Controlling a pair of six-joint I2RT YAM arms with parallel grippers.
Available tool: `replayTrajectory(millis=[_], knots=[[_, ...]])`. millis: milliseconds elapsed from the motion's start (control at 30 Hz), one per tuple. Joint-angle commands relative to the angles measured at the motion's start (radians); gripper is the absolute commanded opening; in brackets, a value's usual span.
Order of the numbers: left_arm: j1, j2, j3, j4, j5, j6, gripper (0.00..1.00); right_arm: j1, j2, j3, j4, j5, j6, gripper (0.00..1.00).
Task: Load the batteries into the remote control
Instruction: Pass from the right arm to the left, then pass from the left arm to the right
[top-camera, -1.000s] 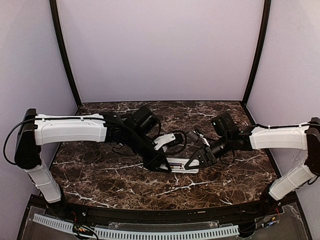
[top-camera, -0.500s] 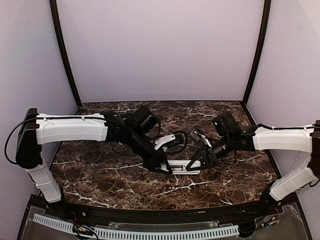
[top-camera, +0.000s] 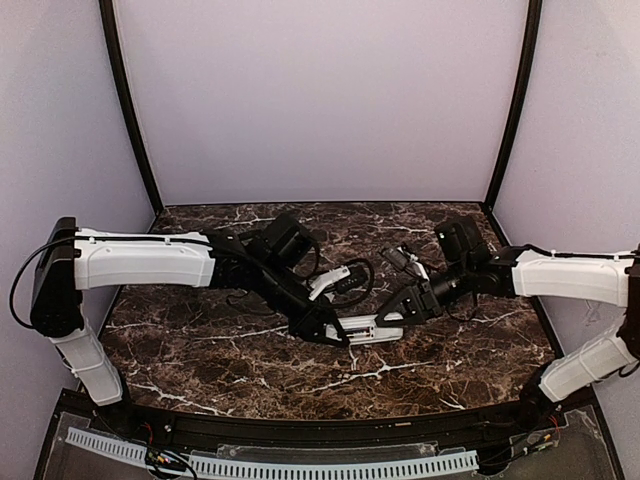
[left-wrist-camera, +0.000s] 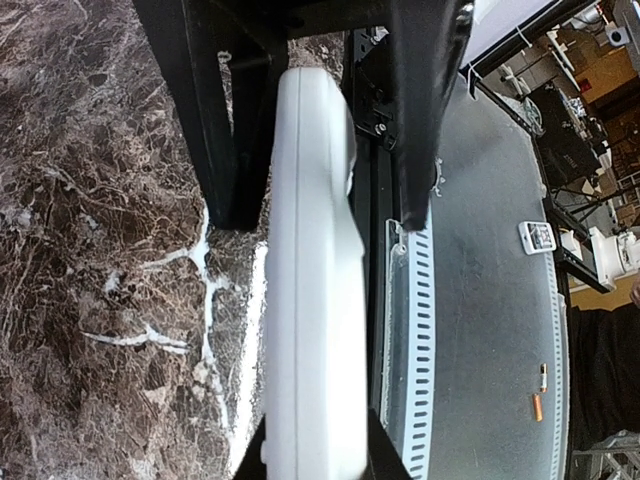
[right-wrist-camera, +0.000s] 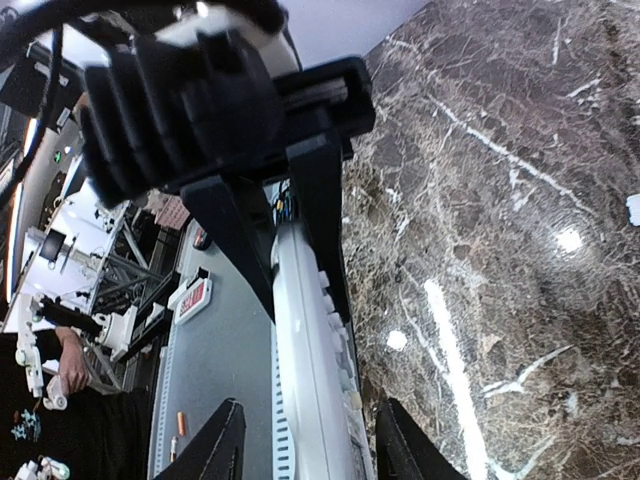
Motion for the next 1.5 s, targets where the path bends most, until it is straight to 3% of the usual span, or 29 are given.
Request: replayTrajectory(millis=[0, 233, 367, 467, 633, 833, 967, 1200, 1300, 1467], knots=[[0.025, -0.067, -0.044, 0.11, 0.033, -0.052, 0.0, -0.068, -0.034, -0.003, 0.108, -0.055, 0.085, 0.46], [0.039, -0.096, -0.078, 0.208, 0.054, -0.112, 0.0, -0.149, -0.058, -0.049, 0.236, -0.079, 0.167, 0.48], [0.052, -0.116, -0.093, 0.296, 0.044, -0.161, 0.0, -0.163, -0.089, -0.118, 0.418, -0.091, 0.295, 0.51], [0.06, -0.127, -0.115, 0.37, 0.043, -0.21, 0.0, -0.163, -0.11, -0.146, 0.528, -0.08, 0.362, 0.71], [0.064, -0.142, -0.138, 0.518, 0.042, -0.304, 0.0, -0.163, -0.115, -0.164, 0.67, -0.06, 0.451, 0.73], [0.065, -0.139, -0.166, 0.632, 0.036, -0.387, 0.0, -0.161, -0.033, -0.17, 0.933, -0.088, 0.62, 0.6], [0.065, -0.133, -0.181, 0.669, 0.031, -0.416, 0.0, -0.148, 0.004, -0.15, 1.019, -0.083, 0.68, 0.5], [0.064, -0.12, -0.191, 0.703, 0.025, -0.447, 0.01, -0.131, 0.035, -0.128, 1.062, -0.094, 0.714, 0.12], [0.066, -0.131, -0.2, 0.697, 0.003, -0.436, 0.08, -0.131, 0.033, -0.131, 1.039, -0.097, 0.705, 0.0], [0.07, -0.14, -0.198, 0.667, -0.018, -0.419, 0.28, -0.134, 0.014, -0.133, 1.001, -0.099, 0.688, 0.0]])
